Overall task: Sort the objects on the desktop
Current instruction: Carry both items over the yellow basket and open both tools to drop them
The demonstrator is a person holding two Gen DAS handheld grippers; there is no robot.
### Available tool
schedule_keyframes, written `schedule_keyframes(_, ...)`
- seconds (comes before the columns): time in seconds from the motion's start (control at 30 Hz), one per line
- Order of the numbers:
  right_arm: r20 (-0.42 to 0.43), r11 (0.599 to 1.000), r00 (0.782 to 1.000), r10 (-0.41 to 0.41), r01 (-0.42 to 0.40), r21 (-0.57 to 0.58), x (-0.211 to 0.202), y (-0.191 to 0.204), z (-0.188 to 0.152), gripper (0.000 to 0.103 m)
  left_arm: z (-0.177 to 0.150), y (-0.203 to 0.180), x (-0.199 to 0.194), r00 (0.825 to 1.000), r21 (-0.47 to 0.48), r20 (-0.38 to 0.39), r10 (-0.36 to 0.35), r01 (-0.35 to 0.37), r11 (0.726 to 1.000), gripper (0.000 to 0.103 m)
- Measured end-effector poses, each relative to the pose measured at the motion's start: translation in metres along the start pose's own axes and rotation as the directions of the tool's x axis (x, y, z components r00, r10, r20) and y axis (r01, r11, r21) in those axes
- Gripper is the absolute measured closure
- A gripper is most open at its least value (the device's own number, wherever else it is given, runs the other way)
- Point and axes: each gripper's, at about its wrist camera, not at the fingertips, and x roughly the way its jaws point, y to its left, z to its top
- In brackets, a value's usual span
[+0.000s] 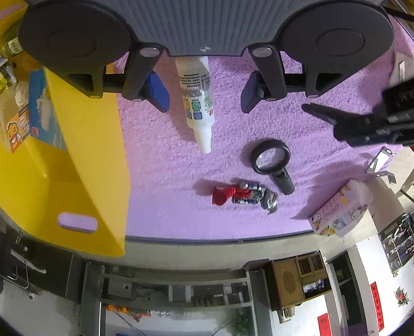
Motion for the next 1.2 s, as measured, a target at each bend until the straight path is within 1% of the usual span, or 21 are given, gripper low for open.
schedule_keyframes(0.1, -0.006, 1.0, 1.0, -0.013, 0.013, 0.002, 0.007, 0.0, 0.001, 0.041, 0.001, 0.001, -0.001, 1.0, -0.006, 0.003, -0.001, 0.001, 1.0, 0.083)
schedule_keyframes(0.17, -0.025, 0.999, 0.999, -0.025, 0.026, 0.024, 0.017, -0.003, 0.003, 0.042, 0.001, 0.001, -0.001, 1.0, -0.008, -0.001, -0.005, 0.005, 1.0, 0.083)
schedule_keyframes(0.23, -0.06, 0.998, 0.998, -0.03, 0.033, 0.053, 0.028, -0.006, 0.005, 0.05, 0.0, 0.002, 0.0, 1.0, -0.014, -0.006, -0.011, 0.011, 1.0, 0.082)
schedule_keyframes(0.27, -0.085, 0.997, 0.996, -0.031, 0.037, 0.063, 0.033, -0.007, 0.006, 0.058, 0.001, 0.003, 0.0, 1.0, -0.018, -0.008, -0.011, 0.011, 1.0, 0.083)
schedule_keyframes(0.3, -0.107, 0.997, 0.994, -0.037, 0.044, 0.064, 0.038, -0.008, 0.005, 0.06, 0.001, 0.004, 0.0, 1.0, -0.02, -0.008, -0.011, 0.01, 1.0, 0.083)
schedule_keyframes(0.37, -0.107, 0.997, 0.992, -0.067, 0.069, 0.019, 0.038, -0.003, 0.002, 0.062, 0.0, 0.005, 0.0, 1.0, -0.023, -0.007, -0.006, 0.006, 1.0, 0.083)
schedule_keyframes(0.47, -0.094, 0.996, 0.992, -0.08, 0.077, -0.034, 0.033, 0.004, 0.0, 0.073, -0.001, 0.006, 0.0, 1.0, -0.031, -0.008, -0.003, 0.003, 1.0, 0.083)
schedule_keyframes(0.53, -0.059, 0.997, 0.996, -0.067, 0.065, -0.036, 0.025, 0.006, 0.001, 0.073, -0.001, 0.007, 0.0, 1.0, -0.033, -0.007, -0.002, 0.002, 0.999, 0.083)
schedule_keyframes(0.63, 0.017, 1.0, 1.0, -0.007, 0.007, -0.023, 0.009, 0.006, 0.005, 0.074, 0.0, 0.008, 0.0, 1.0, -0.047, -0.002, 0.002, -0.002, 0.999, 0.083)
schedule_keyframes(0.7, 0.06, 0.999, 0.997, 0.04, -0.04, -0.007, -0.003, 0.006, 0.009, 0.074, 0.001, 0.011, -0.002, 1.0, -0.065, 0.004, 0.006, -0.006, 0.998, 0.083)
schedule_keyframes(0.83, 0.112, 0.991, 0.986, 0.124, -0.128, 0.03, -0.024, 0.003, 0.016, 0.074, 0.009, 0.009, -0.007, 0.999, -0.083, 0.01, 0.032, -0.031, 0.996, 0.083)
schedule_keyframes(0.93, 0.145, 0.983, 0.974, 0.173, -0.18, 0.038, -0.039, 0.002, 0.018, 0.074, 0.016, 0.003, -0.014, 0.999, -0.097, 0.013, 0.053, -0.051, 0.994, 0.083)
schedule_keyframes(1.03, 0.195, 0.973, 0.958, 0.211, -0.225, 0.051, -0.057, -0.003, 0.02, 0.074, 0.028, -0.008, -0.024, 0.998, -0.1, 0.014, 0.055, -0.053, 0.994, 0.083)
schedule_keyframes(1.13, 0.278, 0.963, 0.934, 0.226, -0.258, 0.084, -0.083, -0.017, 0.022, 0.074, 0.046, -0.03, -0.037, 0.998, -0.081, 0.034, 0.047, -0.044, 0.996, 0.083)
schedule_keyframes(1.2, 0.34, 0.955, 0.914, 0.221, -0.273, 0.113, -0.102, -0.032, 0.023, 0.074, 0.061, -0.049, -0.045, 0.998, -0.067, 0.057, 0.025, -0.021, 0.998, 0.083)
